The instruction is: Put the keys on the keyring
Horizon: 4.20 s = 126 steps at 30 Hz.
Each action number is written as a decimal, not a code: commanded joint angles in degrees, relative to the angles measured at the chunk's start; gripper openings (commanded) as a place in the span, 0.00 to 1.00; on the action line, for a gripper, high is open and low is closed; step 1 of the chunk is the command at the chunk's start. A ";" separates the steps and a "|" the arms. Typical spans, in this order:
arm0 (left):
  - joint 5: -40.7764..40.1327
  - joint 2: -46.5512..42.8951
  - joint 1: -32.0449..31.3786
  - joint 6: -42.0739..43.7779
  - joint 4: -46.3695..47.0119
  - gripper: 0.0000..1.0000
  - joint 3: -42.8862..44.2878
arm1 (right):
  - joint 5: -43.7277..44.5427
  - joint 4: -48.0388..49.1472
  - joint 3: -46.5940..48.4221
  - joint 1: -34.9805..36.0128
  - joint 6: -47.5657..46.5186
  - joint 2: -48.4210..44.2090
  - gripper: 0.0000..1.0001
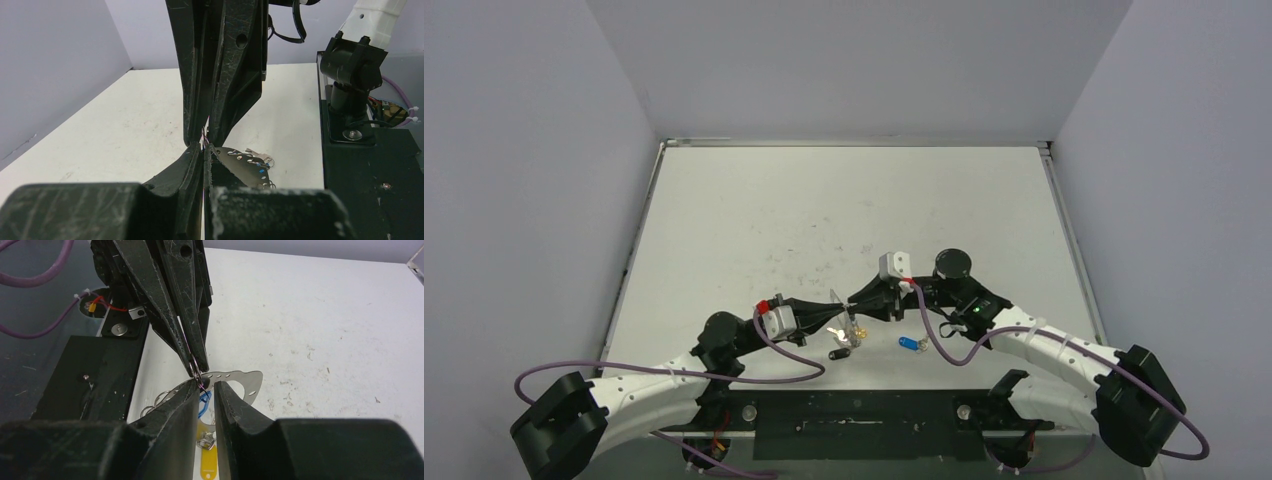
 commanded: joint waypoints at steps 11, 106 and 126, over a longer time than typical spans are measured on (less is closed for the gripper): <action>0.78 0.02 -0.34 -0.31 1.73 0.00 2.07 | -1.44 0.72 2.01 1.40 -2.75 -0.40 0.00; -1.56 -6.93 -0.40 -1.15 -2.93 0.00 0.05 | 9.37 -31.55 19.84 8.03 -11.80 1.86 0.33; -0.08 -9.49 -0.44 -0.43 -5.15 0.00 0.22 | 6.34 -26.65 17.68 6.73 -11.98 4.76 0.00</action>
